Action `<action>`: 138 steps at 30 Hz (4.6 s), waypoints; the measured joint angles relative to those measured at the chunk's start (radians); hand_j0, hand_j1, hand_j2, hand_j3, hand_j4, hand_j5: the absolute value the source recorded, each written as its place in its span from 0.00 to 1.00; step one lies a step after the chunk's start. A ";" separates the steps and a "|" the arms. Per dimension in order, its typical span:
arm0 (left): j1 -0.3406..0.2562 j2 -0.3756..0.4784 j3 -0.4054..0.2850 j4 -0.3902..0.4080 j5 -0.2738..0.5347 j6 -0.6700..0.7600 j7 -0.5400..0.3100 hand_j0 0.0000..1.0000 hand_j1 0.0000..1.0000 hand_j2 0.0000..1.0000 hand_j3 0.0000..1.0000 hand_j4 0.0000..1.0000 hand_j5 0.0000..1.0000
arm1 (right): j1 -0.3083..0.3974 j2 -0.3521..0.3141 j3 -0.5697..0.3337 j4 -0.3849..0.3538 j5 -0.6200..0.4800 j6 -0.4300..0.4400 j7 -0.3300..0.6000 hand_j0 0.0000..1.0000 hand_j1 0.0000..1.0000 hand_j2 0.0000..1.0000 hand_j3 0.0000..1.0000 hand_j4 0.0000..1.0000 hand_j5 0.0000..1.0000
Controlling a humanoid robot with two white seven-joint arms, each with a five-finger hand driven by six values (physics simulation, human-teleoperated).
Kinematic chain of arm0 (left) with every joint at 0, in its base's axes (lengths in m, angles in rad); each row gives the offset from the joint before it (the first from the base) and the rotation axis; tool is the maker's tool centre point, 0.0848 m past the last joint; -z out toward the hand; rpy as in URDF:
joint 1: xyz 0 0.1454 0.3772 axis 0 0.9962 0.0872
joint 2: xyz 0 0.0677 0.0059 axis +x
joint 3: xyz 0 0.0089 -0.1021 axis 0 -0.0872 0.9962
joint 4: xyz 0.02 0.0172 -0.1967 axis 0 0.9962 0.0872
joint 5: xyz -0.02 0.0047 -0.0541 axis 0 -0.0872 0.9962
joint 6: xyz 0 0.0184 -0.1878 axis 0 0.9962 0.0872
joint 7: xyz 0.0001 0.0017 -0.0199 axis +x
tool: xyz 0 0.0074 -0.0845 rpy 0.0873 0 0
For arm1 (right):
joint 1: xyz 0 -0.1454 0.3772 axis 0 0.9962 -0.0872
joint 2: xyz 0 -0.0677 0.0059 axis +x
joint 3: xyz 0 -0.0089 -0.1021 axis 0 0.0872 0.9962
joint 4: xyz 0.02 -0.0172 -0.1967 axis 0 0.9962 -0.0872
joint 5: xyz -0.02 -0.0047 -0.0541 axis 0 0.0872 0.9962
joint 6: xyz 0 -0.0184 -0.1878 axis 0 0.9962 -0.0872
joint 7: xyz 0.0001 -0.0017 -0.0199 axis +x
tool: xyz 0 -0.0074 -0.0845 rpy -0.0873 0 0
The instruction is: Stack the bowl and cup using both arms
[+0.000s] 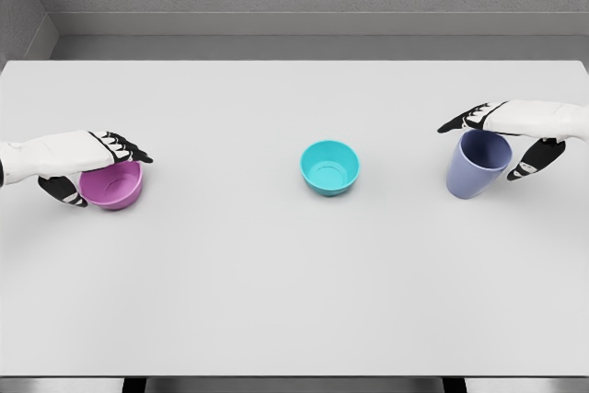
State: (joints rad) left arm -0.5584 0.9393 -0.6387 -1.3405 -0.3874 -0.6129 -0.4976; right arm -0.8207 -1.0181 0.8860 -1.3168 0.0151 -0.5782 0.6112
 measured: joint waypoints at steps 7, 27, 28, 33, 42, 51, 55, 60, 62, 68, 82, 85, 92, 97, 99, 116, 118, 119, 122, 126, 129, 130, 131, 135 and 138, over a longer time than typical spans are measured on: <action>0.000 0.000 0.000 0.000 0.000 0.000 0.000 1.00 1.00 1.00 1.00 1.00 1.00 | 0.000 0.000 0.000 -0.001 0.000 -0.001 0.000 1.00 1.00 1.00 1.00 1.00 1.00; 0.003 -0.006 0.000 0.002 -0.039 0.001 -0.001 0.80 0.80 0.80 0.80 0.80 0.80 | 0.000 -0.001 0.000 -0.002 0.000 -0.001 0.000 1.00 1.00 1.00 1.00 1.00 1.00; 0.005 -0.006 0.000 0.003 -0.040 0.001 -0.001 0.79 0.79 0.79 0.79 0.79 0.79 | 0.000 -0.001 0.000 -0.002 0.000 -0.001 0.000 1.00 1.00 1.00 1.00 1.00 1.00; 0.005 -0.006 0.001 0.003 -0.044 0.000 -0.001 0.76 0.76 0.76 0.76 0.76 0.76 | -0.002 -0.001 -0.001 -0.003 0.000 -0.001 0.000 1.00 1.00 1.00 1.00 1.00 1.00; 0.003 -0.006 0.002 -0.004 -0.044 0.000 -0.002 0.76 0.76 0.76 0.76 0.76 0.76 | -0.002 -0.002 -0.001 -0.004 0.000 -0.001 0.000 1.00 1.00 1.00 1.00 1.00 1.00; -0.025 -0.004 0.006 -0.049 -0.041 0.000 -0.003 0.76 0.76 0.76 0.76 0.76 0.76 | -0.003 -0.003 -0.002 -0.004 0.000 -0.001 0.000 1.00 1.00 1.00 1.00 1.00 1.00; -0.041 -0.001 0.006 -0.071 -0.038 0.000 -0.003 0.75 0.75 0.75 0.75 0.75 0.75 | -0.003 -0.003 -0.002 -0.004 0.000 -0.001 0.000 1.00 1.00 1.00 1.00 1.00 1.00; -0.055 0.001 0.005 -0.096 -0.037 0.000 -0.004 0.75 0.75 0.75 0.75 0.75 0.75 | -0.003 -0.004 -0.002 -0.005 0.000 -0.001 0.000 1.00 1.00 1.00 1.00 1.00 1.00; -0.057 0.002 0.005 -0.105 -0.037 0.000 -0.004 0.75 0.75 0.75 0.75 0.75 0.75 | -0.003 -0.004 -0.002 -0.005 0.000 -0.001 0.000 1.00 1.00 1.00 1.00 1.00 1.00; -0.069 -0.001 0.004 -0.126 -0.039 0.000 -0.005 0.75 0.75 0.75 0.75 0.75 0.75 | -0.003 -0.004 -0.002 -0.005 0.000 -0.002 0.000 1.00 1.00 1.00 1.00 1.00 1.00; -0.089 -0.021 -0.001 -0.166 -0.047 0.000 -0.005 0.75 0.75 0.75 0.75 0.75 0.75 | -0.005 -0.005 -0.002 -0.009 0.000 -0.001 0.000 1.00 1.00 1.00 1.00 1.00 1.00; -0.091 -0.035 -0.001 -0.171 -0.051 0.000 -0.006 0.75 0.75 0.75 0.75 0.75 0.75 | -0.005 -0.005 -0.001 -0.011 0.000 -0.001 0.000 1.00 1.00 1.00 1.00 1.00 1.00; -0.098 -0.069 -0.003 -0.175 -0.069 -0.001 -0.007 0.75 0.75 0.75 0.75 0.75 0.75 | -0.003 -0.006 0.000 -0.013 0.000 -0.001 0.000 1.00 1.00 1.00 1.00 1.00 1.00; -0.100 -0.084 -0.004 -0.177 -0.074 0.000 -0.008 0.75 0.75 0.75 0.75 0.75 0.75 | -0.005 -0.006 0.000 -0.013 0.000 -0.001 0.000 1.00 1.00 1.00 1.00 1.00 1.00; -0.110 -0.091 -0.007 -0.178 -0.076 -0.001 -0.008 0.75 0.75 0.75 0.75 0.75 0.75 | -0.005 -0.006 0.001 -0.014 0.000 -0.001 0.000 1.00 1.00 1.00 1.00 1.00 1.00; -0.159 -0.159 -0.047 -0.178 -0.099 -0.001 -0.008 0.75 0.75 0.75 0.75 0.75 0.75 | -0.005 -0.016 0.000 -0.027 0.000 -0.001 0.000 1.00 1.00 1.00 1.00 1.00 1.00; -0.170 -0.165 -0.067 -0.178 -0.099 0.000 -0.007 0.75 0.75 0.75 0.75 0.75 0.75 | -0.005 -0.016 0.000 -0.027 0.000 -0.001 0.000 1.00 1.00 1.00 1.00 1.00 1.00; -0.170 -0.167 -0.074 -0.178 -0.100 0.000 -0.007 0.75 0.75 0.75 0.75 0.75 0.75 | -0.005 -0.016 0.000 -0.027 0.000 -0.001 0.000 1.00 1.00 1.00 1.00 1.00 1.00; -0.178 -0.172 -0.085 -0.178 -0.101 0.000 -0.007 0.75 0.75 0.75 0.75 0.75 0.75 | -0.005 -0.016 0.000 -0.027 0.000 -0.001 0.000 1.00 1.00 1.00 1.00 1.00 1.00; -0.181 -0.184 -0.090 -0.177 -0.102 0.000 -0.007 0.75 0.75 0.75 0.75 0.75 0.75 | -0.006 -0.016 -0.001 -0.029 0.000 -0.001 0.000 1.00 1.00 1.00 1.00 1.00 1.00; -0.202 -0.194 -0.100 -0.175 -0.103 0.000 -0.007 0.75 0.75 0.75 0.75 0.75 0.75 | -0.006 -0.016 -0.001 -0.030 0.000 -0.001 0.000 1.00 1.00 1.00 1.00 1.00 1.00; -0.206 -0.201 -0.106 -0.173 -0.103 0.000 -0.008 0.75 0.75 0.75 0.75 0.75 0.75 | -0.006 -0.016 -0.001 -0.030 0.000 -0.001 0.000 1.00 1.00 1.00 1.00 1.00 1.00; -0.207 -0.207 -0.112 -0.172 -0.103 0.000 -0.008 0.75 0.75 0.75 0.75 0.75 0.75 | -0.006 -0.016 -0.001 -0.031 0.000 -0.001 0.000 1.00 1.00 1.00 1.00 1.00 1.00; -0.216 -0.230 -0.123 -0.169 -0.114 0.000 -0.008 0.75 0.75 0.75 0.75 0.75 0.75 | -0.006 -0.017 0.000 -0.036 0.000 -0.001 0.000 1.00 1.00 1.00 1.00 1.00 1.00; -0.250 -0.242 -0.141 -0.166 -0.120 0.000 -0.007 0.75 0.75 0.75 0.75 0.75 0.75 | -0.006 -0.018 0.000 -0.037 0.000 -0.001 0.000 1.00 1.00 1.00 1.00 1.00 1.00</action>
State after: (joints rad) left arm -0.8084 0.6969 -0.7801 -1.5065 -0.5074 -0.6127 -0.5044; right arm -0.8268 -1.0357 0.8859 -1.3541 0.0149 -0.5793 0.6112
